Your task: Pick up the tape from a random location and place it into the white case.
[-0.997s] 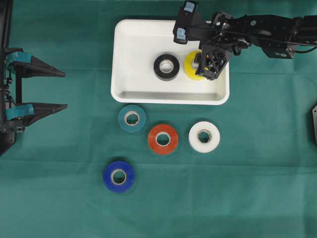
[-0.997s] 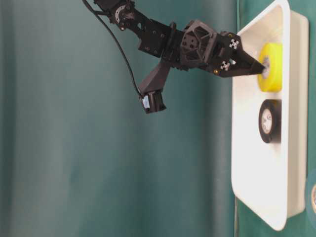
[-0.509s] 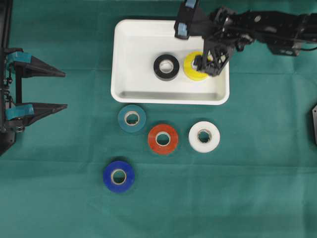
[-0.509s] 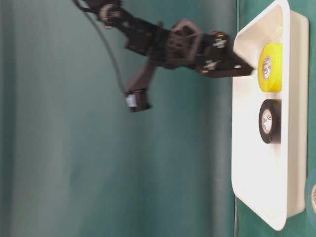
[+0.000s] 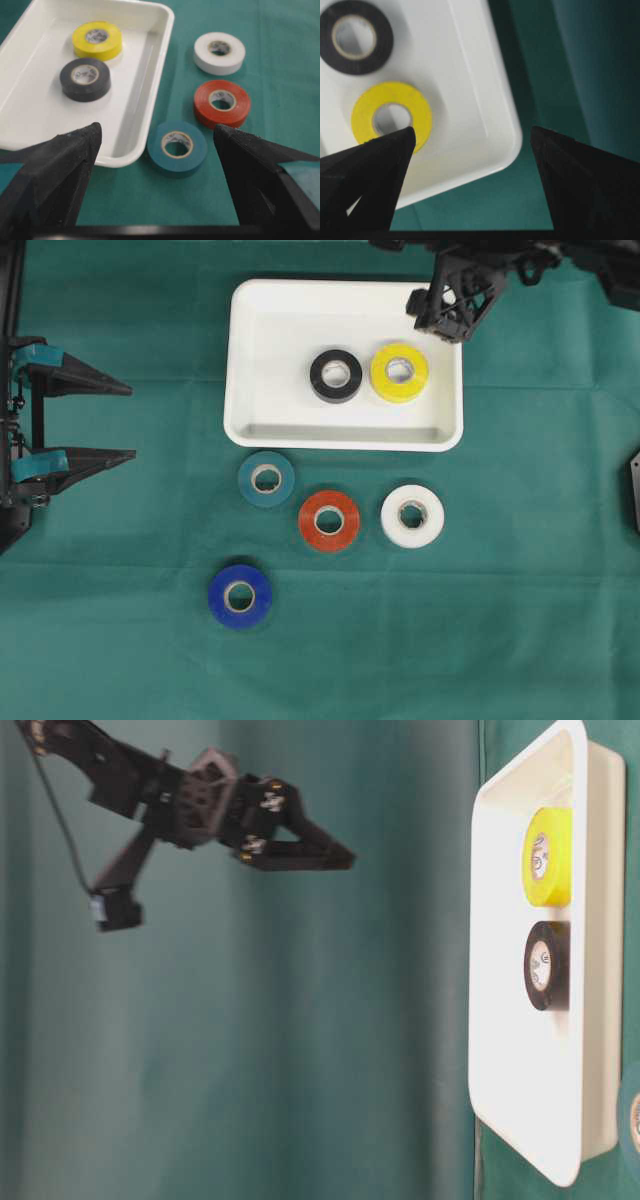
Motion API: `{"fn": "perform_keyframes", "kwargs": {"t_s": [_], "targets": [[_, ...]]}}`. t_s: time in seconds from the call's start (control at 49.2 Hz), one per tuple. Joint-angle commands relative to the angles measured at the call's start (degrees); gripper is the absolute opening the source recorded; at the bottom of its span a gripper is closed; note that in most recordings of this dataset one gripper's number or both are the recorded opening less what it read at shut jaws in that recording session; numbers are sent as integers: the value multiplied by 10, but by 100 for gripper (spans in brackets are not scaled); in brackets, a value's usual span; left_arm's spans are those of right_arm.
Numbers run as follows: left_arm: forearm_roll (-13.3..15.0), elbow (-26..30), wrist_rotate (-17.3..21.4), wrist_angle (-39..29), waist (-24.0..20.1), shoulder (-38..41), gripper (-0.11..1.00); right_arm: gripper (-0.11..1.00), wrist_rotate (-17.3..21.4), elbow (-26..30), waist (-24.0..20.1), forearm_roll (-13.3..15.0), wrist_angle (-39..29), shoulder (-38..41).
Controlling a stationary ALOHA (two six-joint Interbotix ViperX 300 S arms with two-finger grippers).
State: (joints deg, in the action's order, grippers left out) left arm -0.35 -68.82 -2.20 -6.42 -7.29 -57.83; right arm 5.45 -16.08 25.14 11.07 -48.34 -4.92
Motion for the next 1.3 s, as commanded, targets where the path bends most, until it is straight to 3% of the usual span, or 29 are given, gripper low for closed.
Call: {"fn": "perform_keyframes", "kwargs": {"t_s": [0.0,0.509,0.732,1.078,1.282], "targets": [[0,8,1,4,1,4,91,89,1,14,-1,3,6,-15],[0,8,-1,4,1,4,91,89,3,13,-11,0,4,-13],[1,8,-1,4,1,5,91,89,4,13,-79,-2,20,-9],[1,7,-1,4,1,4,91,89,40,14,-201,-1,48,2],[0,7,-1,4,1,4,91,89,40,14,-219,-1,65,7]]}}
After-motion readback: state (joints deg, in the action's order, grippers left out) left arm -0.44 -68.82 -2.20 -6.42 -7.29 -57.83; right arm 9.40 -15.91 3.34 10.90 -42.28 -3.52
